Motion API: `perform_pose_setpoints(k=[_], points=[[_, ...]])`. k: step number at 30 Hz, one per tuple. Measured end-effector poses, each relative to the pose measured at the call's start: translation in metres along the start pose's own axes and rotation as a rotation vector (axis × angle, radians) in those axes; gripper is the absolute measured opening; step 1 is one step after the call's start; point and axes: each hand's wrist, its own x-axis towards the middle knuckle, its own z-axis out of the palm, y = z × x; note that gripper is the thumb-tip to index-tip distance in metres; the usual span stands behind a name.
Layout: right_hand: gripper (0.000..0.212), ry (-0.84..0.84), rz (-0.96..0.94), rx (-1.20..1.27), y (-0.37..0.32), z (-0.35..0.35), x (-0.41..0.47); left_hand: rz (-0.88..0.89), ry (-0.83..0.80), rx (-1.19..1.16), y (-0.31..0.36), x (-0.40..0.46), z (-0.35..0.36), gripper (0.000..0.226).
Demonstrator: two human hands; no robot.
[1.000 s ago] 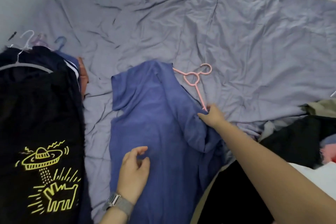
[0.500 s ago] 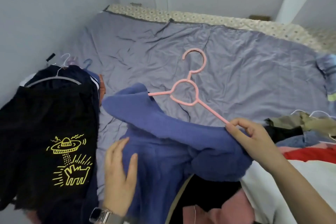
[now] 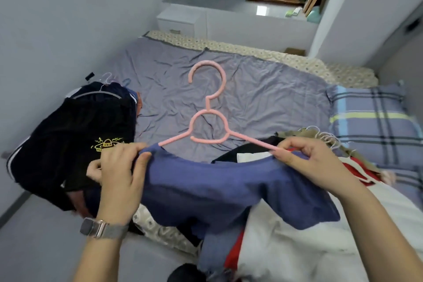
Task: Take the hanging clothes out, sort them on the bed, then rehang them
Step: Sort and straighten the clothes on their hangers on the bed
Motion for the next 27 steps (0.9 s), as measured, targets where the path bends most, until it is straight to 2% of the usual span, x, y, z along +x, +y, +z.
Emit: perform_pose_setpoints(k=[4, 6, 9, 15, 22, 27], points=[[0.011, 0.156, -0.02, -0.124, -0.03, 0.004, -0.051, -0.055, -0.002, -0.101, 0.003, -0.029, -0.038, 0.025], [0.015, 0.208, 0.003, -0.139, -0.042, 0.011, -0.075, -0.083, 0.02, -0.103, -0.002, -0.038, -0.062, 0.03], [0.018, 0.206, 0.02, -0.133, -0.06, 0.036, -0.099, -0.064, 0.009, -0.057, -0.016, -0.046, -0.097, 0.042], [0.033, 0.233, -0.024, -0.237, -0.088, 0.083, -0.135, -0.022, -0.039, 0.043, -0.043, -0.06, -0.146, 0.031], [0.035, 0.291, 0.05, -0.042, -0.097, 0.091, -0.188, 0.133, -0.134, -0.021, -0.032, -0.07, -0.154, 0.027], [0.031, 0.458, -0.043, -0.219, -0.118, 0.089, -0.196, 0.231, -0.146, -0.081, -0.004, -0.076, -0.142, 0.028]])
